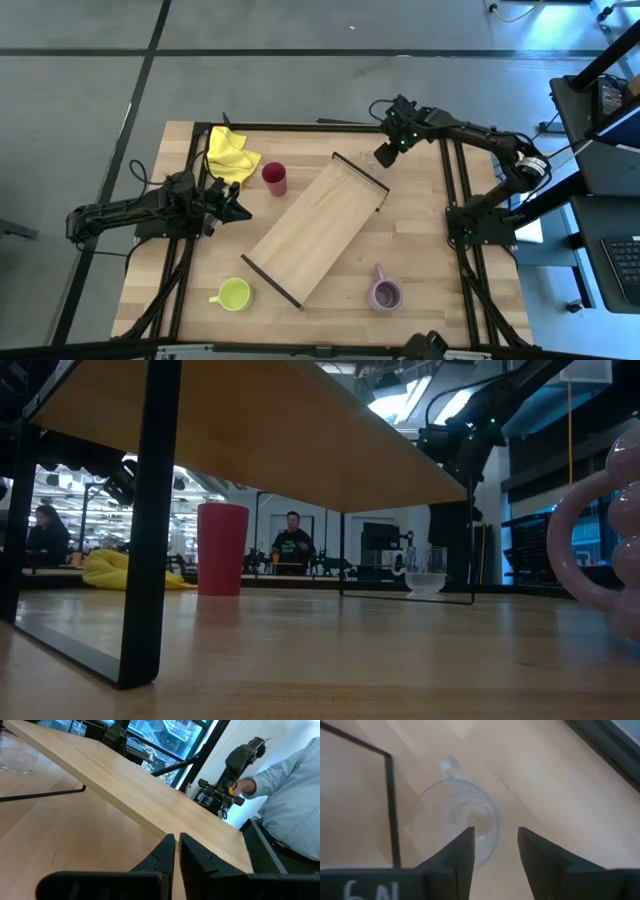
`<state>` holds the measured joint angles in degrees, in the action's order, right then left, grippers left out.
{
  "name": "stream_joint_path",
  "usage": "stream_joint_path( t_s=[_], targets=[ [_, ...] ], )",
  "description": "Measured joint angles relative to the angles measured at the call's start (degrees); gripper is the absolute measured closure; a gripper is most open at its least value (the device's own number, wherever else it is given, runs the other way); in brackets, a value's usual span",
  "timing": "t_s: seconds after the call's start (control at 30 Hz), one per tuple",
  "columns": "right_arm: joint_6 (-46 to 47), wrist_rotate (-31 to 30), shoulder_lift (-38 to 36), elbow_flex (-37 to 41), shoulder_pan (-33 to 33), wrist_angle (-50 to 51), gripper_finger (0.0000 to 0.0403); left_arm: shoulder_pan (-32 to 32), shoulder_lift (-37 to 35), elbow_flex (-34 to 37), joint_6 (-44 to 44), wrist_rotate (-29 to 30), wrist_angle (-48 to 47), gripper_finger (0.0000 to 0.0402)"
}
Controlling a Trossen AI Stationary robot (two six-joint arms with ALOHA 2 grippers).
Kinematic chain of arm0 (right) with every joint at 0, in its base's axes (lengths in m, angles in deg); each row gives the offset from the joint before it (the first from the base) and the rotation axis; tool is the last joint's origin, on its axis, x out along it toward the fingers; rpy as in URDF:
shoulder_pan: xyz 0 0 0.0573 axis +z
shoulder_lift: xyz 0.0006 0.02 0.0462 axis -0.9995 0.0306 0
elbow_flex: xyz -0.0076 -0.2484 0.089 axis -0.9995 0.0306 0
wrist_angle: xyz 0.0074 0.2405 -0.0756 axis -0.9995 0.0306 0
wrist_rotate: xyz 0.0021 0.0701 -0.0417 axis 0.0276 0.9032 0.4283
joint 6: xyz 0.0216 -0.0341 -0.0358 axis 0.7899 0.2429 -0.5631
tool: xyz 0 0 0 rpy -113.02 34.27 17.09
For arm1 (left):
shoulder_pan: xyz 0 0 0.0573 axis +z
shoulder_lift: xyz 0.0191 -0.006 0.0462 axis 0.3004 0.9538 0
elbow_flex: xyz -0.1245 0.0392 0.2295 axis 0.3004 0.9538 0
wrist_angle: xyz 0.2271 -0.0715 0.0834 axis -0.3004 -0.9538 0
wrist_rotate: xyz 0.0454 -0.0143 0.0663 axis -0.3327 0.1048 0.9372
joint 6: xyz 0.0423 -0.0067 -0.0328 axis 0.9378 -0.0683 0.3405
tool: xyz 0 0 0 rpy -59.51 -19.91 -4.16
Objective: Stack small to large cups/mugs on shelf
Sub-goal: Put the transparent mug on the shelf
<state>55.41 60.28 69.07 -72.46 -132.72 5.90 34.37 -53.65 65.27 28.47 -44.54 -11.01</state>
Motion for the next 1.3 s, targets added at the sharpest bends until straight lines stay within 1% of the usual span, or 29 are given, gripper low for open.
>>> stream_joint_path(
  t_s=[0.17, 0.5, 0.6, 0.7, 1.0, 1.07, 1.17, 1.3],
  targets=[
    [0.0, -0.1, 1.9, 0.0, -0.8, 0.6, 0.0234, 0.0, 0.0, 0.0, 0.0, 0.0, 0.0, 0.0382],
    [-0.1, -0.2, 5.2, 0.0, -0.8, -1.1, 0.0238, 0.0, 0.0, 0.0, 0.0, 0.0, 0.0, 0.0382],
    [-0.2, -0.2, 6.6, 0.0, -0.9, -1.1, 0.0253, 0.0, 0.0, 0.0, 0.0, 0.0, 0.0, 0.0382],
    [-0.2, -0.2, 7.1, 0.0, -0.9, -1.4, 0.0278, 0.0, 0.0, 0.0, 0.0, 0.0, 0.0, 0.0382],
    [-1.5, -1.8, 7.1, 0.0, -0.9, -2.7, 0.0388, 0.0, 0.0, 0.0, 0.0, 0.0, 0.0, 0.0382],
    [-2.9, -1.8, 7.1, -0.4, -1.1, -2.0, 0.0394, 0.0, 0.0, 0.0, 0.0, 0.0, 0.0, 0.0382],
    [-3.2, -1.4, 7.1, -2.6, -1.8, 0.5, 0.0389, 0.0, 0.0, 0.0, 0.0, 0.0, 0.0, 0.0382],
    [-5.4, -1.4, 7.1, -8.1, -2.4, 6.6, 0.0395, 0.0, 0.0, 0.0, 0.0, 0.0, 0.0, 0.0382]
  ],
)
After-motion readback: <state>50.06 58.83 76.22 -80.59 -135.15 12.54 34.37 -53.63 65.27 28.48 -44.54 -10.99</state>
